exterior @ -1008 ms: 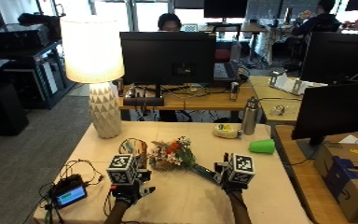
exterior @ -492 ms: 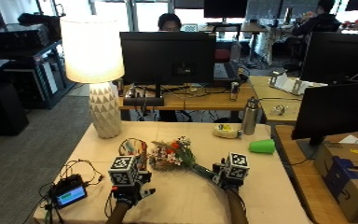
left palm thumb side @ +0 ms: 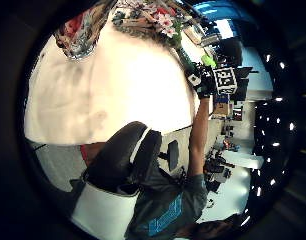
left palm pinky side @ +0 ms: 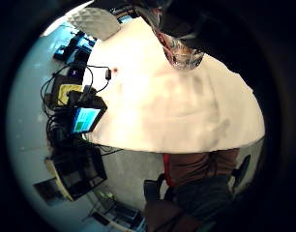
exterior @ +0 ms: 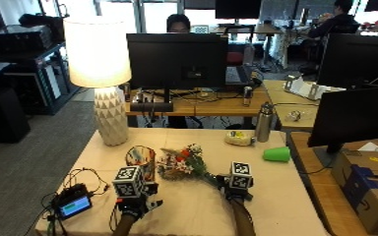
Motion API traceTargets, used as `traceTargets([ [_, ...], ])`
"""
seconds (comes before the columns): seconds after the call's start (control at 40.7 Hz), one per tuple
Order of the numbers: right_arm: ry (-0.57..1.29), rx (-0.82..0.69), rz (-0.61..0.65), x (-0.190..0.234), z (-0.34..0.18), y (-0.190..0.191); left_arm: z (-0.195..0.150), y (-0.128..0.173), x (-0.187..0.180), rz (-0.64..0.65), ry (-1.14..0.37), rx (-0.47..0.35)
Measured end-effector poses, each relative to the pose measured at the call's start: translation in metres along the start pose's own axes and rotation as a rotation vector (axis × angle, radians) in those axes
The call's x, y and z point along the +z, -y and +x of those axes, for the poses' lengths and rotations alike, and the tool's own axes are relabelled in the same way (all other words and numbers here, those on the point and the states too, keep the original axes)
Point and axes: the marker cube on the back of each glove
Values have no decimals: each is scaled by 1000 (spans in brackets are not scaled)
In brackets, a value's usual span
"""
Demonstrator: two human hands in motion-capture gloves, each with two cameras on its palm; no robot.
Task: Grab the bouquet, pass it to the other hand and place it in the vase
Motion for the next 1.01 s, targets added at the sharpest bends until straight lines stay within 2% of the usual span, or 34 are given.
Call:
traceTargets([
  [0.197,-68,16,87,-4,-3,5,1,-6,-1,-25,-8,-7],
  [0.639,-183,33,307,-5,-1,6,-5,-2,2,5,-22,0],
  [0.836,-133,61,393,-11,0,7,-6,2,3,43,-50,6],
  [1.008,-6,58,391,-27,-2,-9,4,5,-2,73,-72,30],
])
